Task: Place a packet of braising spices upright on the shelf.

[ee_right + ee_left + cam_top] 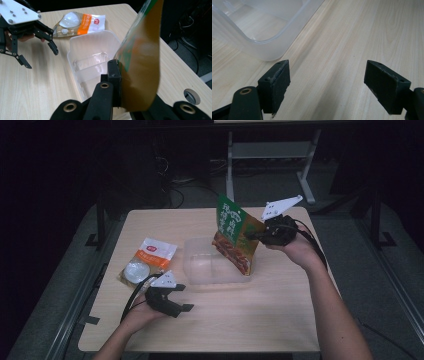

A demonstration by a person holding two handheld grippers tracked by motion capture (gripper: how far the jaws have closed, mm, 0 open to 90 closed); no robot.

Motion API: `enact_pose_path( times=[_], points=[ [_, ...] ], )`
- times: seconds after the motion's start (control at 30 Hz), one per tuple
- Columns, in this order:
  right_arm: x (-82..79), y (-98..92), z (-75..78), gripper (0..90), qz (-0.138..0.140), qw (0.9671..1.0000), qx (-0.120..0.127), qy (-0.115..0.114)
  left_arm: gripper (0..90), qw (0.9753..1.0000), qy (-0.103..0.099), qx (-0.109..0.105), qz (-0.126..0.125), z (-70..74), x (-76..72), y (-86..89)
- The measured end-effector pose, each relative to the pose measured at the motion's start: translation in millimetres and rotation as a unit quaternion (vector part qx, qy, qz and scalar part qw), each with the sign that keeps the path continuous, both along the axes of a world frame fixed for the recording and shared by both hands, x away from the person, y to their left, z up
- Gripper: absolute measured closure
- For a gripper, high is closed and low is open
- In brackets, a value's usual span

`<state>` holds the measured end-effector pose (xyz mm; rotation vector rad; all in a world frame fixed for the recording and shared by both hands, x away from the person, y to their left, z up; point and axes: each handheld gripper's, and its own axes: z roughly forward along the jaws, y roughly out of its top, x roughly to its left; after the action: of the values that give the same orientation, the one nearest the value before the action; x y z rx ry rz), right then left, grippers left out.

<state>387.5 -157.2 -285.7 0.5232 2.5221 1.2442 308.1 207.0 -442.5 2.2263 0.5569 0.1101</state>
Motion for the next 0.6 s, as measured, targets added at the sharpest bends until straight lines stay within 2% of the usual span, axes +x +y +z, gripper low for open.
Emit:
enact_pose_path(
  times=[0.27, 0.6],
  points=[
    [2.0, 6.8, -4.2, 89.9, 0.000, 1.0000, -0.002, 0.001, 20.0, 1.0000, 0.001, 0.005, -0.005, -0.3, -0.4, -1.9],
    [7.5, 14.0, -24.0, 89.9, -0.003, 0.9999, 0.000, 0.015, 18.8, 0.9998, 0.000, 0.016, -0.016, -3.0, -0.8, -3.8]
  ],
)
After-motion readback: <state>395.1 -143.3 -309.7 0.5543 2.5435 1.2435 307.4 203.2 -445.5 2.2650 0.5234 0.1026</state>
